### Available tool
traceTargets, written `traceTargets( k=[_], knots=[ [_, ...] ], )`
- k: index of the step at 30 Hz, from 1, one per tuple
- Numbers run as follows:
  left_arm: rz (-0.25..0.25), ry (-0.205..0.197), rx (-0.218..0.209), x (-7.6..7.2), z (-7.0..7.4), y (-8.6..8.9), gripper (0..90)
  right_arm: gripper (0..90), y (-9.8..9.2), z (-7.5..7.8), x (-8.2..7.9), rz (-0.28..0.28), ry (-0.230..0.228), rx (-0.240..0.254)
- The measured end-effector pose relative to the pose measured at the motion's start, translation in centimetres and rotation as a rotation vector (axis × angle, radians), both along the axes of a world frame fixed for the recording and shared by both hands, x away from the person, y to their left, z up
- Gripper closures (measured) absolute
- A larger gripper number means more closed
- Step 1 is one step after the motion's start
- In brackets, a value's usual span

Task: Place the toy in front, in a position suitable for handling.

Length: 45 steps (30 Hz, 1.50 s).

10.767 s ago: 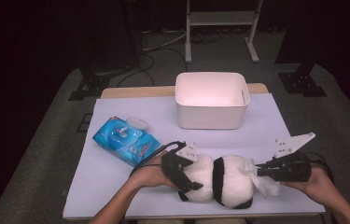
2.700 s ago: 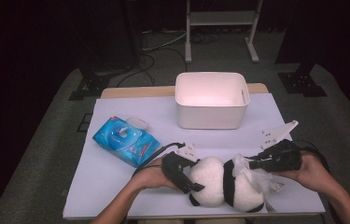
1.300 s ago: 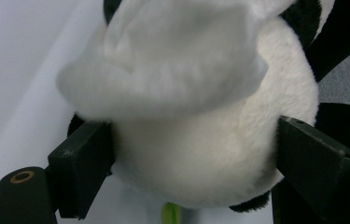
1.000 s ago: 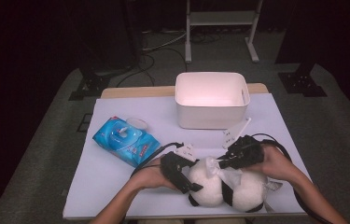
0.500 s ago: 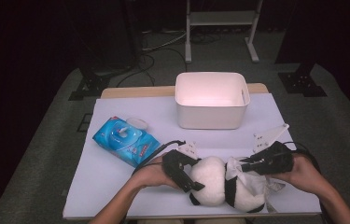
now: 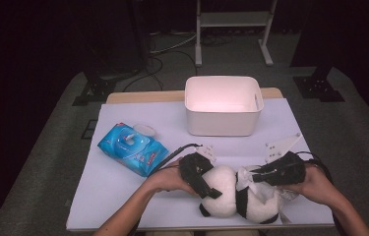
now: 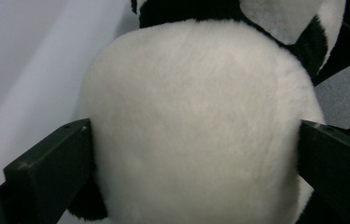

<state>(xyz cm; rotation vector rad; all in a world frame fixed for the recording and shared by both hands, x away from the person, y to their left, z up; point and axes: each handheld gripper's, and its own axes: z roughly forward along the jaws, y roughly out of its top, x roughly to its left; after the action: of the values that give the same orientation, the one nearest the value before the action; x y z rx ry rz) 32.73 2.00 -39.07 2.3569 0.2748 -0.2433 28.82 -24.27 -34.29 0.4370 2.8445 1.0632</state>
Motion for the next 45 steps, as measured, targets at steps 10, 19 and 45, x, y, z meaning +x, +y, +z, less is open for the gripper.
traceTargets(
  k=[10, 19, 45],
  knots=[
    [-0.040, 0.023, 0.021, 0.5, -0.6, -0.9, 0.0, 83.2, 0.6, -0.4, 0.2, 0.008, 0.009, -0.014],
    [-0.076, -0.044, 0.045, 0.3, 0.6, -0.4, 23.1, 83.1, 1.0, 0.1, 0.6, 0.021, 0.009, 0.001],
    [0.055, -0.166, 0.102, 2.5, 1.8, 3.6, 18.9, 83.2, 6.3, 0.7, 6.0, 0.052, 0.008, -0.031]
  ],
)
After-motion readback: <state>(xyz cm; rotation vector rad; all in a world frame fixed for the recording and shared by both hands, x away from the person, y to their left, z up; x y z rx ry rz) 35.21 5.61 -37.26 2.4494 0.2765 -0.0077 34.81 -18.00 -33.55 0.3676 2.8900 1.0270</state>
